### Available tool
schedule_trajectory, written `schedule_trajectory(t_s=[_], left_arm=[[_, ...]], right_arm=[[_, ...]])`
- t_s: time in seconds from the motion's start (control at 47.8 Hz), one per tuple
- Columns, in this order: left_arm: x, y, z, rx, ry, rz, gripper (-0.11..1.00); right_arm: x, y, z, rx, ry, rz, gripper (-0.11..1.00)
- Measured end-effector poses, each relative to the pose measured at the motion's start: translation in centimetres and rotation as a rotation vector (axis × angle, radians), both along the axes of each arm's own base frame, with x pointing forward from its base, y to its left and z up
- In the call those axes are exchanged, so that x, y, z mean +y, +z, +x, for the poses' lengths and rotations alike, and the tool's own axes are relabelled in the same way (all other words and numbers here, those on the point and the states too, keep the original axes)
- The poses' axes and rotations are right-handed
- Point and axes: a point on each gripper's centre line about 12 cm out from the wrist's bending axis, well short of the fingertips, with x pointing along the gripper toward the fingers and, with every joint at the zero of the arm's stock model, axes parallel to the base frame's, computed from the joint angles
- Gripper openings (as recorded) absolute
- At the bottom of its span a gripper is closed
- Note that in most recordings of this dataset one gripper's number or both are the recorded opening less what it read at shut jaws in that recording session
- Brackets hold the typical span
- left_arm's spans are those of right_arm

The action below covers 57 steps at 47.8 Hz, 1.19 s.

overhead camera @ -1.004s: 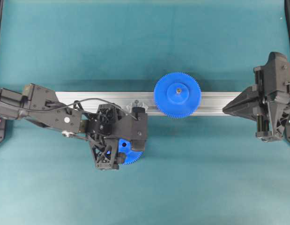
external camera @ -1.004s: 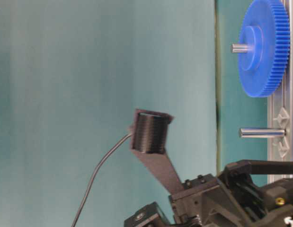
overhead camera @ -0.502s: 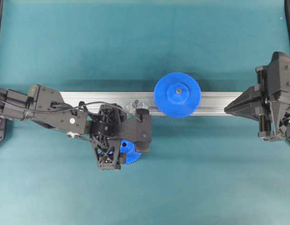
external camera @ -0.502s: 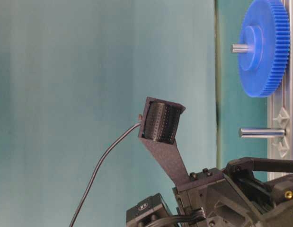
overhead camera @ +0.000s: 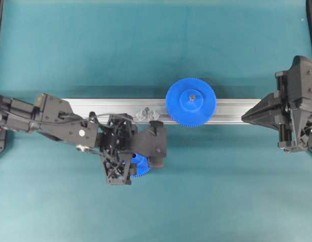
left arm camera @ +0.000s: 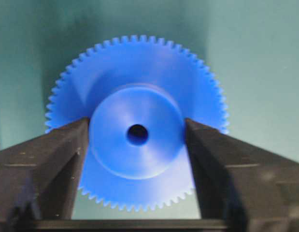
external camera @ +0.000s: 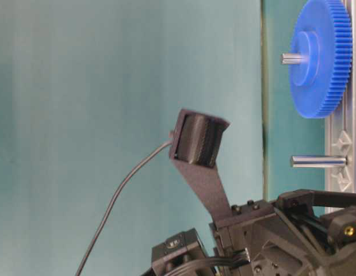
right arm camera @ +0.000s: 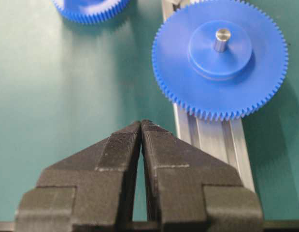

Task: Find the location of the shaft and insert the small gear.
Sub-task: 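Lift the small blue gear and carry it over the empty shaft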

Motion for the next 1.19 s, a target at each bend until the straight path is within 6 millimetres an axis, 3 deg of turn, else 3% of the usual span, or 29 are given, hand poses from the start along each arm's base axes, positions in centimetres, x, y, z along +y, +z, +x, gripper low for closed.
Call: schedule_trajectory(t_s=[0.293,0.502,0.816,1.192], left_arm=[[0.1,1.0,0.9,-0.023,0.001,-0.001,0.65],[0.4,3.4,1.3,-0.03,0.008,0.002,0.65],[2.7,7.8,2.6,-0.081,-0.078,0.096,0.65],[7.2,10.0,3.6,-0.112,-0.061,0.163,0.65]], right_arm=[[0.0,0.1,0.0,-0.008,0.0,0.0,0.13],[0.0,0.4,-0.2,-0.021,-0.002,0.0,0.13],[-0.1,0.7,-0.4,-0.051,-0.004,0.001,0.13],[-0.1,1.0,-1.2,-0.094,-0.005,0.0,0.13]])
